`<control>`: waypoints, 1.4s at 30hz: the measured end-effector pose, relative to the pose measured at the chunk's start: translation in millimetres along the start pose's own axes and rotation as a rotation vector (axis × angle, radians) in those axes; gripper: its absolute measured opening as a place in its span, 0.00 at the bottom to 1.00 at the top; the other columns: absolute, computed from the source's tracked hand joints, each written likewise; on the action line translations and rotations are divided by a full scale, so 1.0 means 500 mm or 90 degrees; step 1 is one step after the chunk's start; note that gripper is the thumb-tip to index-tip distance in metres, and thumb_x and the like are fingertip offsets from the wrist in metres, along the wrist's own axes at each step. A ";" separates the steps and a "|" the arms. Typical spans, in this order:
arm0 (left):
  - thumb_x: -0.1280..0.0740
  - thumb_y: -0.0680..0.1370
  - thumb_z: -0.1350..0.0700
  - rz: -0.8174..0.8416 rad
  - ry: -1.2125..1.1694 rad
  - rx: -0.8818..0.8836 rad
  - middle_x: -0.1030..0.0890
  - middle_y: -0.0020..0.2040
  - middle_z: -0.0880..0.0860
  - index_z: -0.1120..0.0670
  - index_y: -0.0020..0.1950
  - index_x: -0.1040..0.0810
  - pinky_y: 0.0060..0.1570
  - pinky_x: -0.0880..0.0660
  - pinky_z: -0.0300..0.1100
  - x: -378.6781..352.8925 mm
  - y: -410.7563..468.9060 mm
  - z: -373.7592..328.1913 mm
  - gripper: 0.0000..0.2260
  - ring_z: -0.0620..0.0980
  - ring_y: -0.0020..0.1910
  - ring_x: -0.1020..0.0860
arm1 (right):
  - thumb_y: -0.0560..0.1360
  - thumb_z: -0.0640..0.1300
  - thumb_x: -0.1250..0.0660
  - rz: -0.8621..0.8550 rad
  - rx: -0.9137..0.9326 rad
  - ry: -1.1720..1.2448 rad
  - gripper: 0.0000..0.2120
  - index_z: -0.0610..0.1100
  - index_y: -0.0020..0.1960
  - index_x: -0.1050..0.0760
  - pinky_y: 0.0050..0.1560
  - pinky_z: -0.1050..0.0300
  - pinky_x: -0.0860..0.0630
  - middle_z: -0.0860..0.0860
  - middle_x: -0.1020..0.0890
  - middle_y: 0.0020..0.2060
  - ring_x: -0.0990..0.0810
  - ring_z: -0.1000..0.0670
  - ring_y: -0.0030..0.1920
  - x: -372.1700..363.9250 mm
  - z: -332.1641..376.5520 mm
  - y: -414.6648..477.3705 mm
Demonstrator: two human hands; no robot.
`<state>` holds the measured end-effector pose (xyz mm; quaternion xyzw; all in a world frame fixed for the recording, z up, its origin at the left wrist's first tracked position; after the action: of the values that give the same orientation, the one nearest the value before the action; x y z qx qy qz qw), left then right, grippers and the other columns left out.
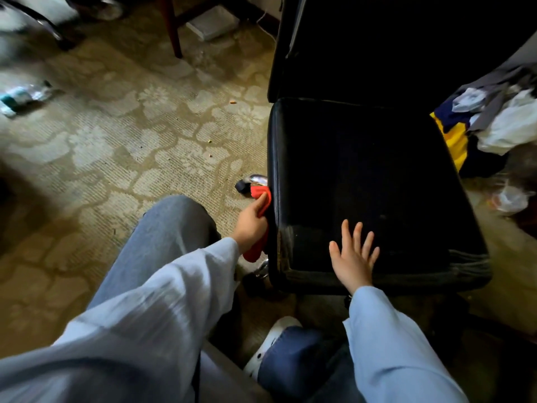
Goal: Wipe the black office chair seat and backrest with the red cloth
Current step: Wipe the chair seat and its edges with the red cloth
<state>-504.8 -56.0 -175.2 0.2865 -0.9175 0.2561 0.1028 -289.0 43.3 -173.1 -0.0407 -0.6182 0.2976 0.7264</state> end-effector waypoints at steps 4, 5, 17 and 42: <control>0.43 0.71 0.72 -0.030 0.021 -0.010 0.30 0.70 0.55 0.55 0.73 0.35 0.67 0.39 0.39 -0.014 -0.044 0.031 0.31 0.53 0.70 0.33 | 0.82 0.54 0.54 -0.006 -0.018 -0.001 0.27 0.53 0.76 0.63 0.71 0.43 0.68 0.48 0.63 0.76 0.67 0.43 0.74 -0.004 0.020 0.002; 0.43 0.71 0.72 -0.043 0.028 -0.005 0.30 0.70 0.55 0.54 0.73 0.35 0.67 0.40 0.39 -0.014 -0.058 0.037 0.31 0.53 0.70 0.33 | 0.82 0.54 0.54 -0.007 -0.021 -0.001 0.27 0.52 0.76 0.63 0.71 0.43 0.68 0.48 0.62 0.76 0.67 0.43 0.74 -0.005 0.025 0.003; 0.45 0.71 0.73 -0.005 0.049 -0.090 0.21 0.59 0.58 0.55 0.68 0.28 0.57 0.28 0.45 0.061 -0.129 -0.036 0.28 0.57 0.56 0.23 | 0.82 0.53 0.55 0.000 -0.053 0.016 0.27 0.52 0.76 0.64 0.72 0.41 0.65 0.47 0.63 0.76 0.67 0.40 0.74 -0.013 0.073 0.008; 0.45 0.72 0.60 0.152 0.581 -0.510 0.20 0.56 0.52 0.54 0.61 0.22 0.50 0.22 0.45 -0.097 -0.142 -0.073 0.21 0.54 0.59 0.24 | 0.79 0.39 0.45 0.074 0.064 0.105 0.32 0.54 0.76 0.57 0.73 0.51 0.63 0.51 0.60 0.76 0.67 0.42 0.74 -0.016 0.136 0.029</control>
<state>-423.0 -63.8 -131.4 -0.0175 -0.8315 -0.0022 0.5552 -357.5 30.5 -170.5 -0.0642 -0.5370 0.3658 0.7574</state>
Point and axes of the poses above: each hand's wrist, its own y-axis towards the middle knuckle, its own x-axis out of the back of the hand, z = x × y, the point moved 9 cm from there along y, towards the middle knuckle
